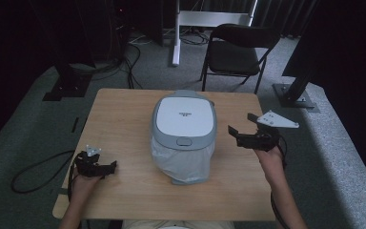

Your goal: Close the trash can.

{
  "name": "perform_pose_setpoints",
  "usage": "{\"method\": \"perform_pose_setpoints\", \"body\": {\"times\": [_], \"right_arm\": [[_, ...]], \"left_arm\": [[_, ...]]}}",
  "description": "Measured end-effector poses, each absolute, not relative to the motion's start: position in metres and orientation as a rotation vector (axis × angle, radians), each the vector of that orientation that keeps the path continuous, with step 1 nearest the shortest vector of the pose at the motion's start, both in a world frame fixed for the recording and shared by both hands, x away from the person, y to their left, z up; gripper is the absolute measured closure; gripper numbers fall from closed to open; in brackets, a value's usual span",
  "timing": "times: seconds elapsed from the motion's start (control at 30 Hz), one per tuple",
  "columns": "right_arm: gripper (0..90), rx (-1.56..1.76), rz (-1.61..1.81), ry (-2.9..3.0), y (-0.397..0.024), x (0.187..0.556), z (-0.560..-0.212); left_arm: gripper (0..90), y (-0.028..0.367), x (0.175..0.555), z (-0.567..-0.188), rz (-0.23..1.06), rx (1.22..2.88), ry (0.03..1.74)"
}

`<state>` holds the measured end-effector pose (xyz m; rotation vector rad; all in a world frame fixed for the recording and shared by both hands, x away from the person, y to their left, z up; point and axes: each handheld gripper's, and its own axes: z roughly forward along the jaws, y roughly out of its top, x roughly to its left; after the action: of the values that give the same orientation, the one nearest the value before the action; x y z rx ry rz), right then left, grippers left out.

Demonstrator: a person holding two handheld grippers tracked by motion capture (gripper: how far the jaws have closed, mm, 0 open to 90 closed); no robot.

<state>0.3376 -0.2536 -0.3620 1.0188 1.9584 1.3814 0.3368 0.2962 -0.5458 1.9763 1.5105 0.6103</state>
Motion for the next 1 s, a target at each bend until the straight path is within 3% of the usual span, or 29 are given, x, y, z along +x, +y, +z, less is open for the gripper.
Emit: {"method": "perform_pose_setpoints", "body": {"times": [1.0], "right_arm": [[10.1,1.304,1.265,1.96,-0.3,0.329,-0.47]], "left_arm": [[0.0,0.296,0.337,-0.546,0.609,1.976,1.511]]}}
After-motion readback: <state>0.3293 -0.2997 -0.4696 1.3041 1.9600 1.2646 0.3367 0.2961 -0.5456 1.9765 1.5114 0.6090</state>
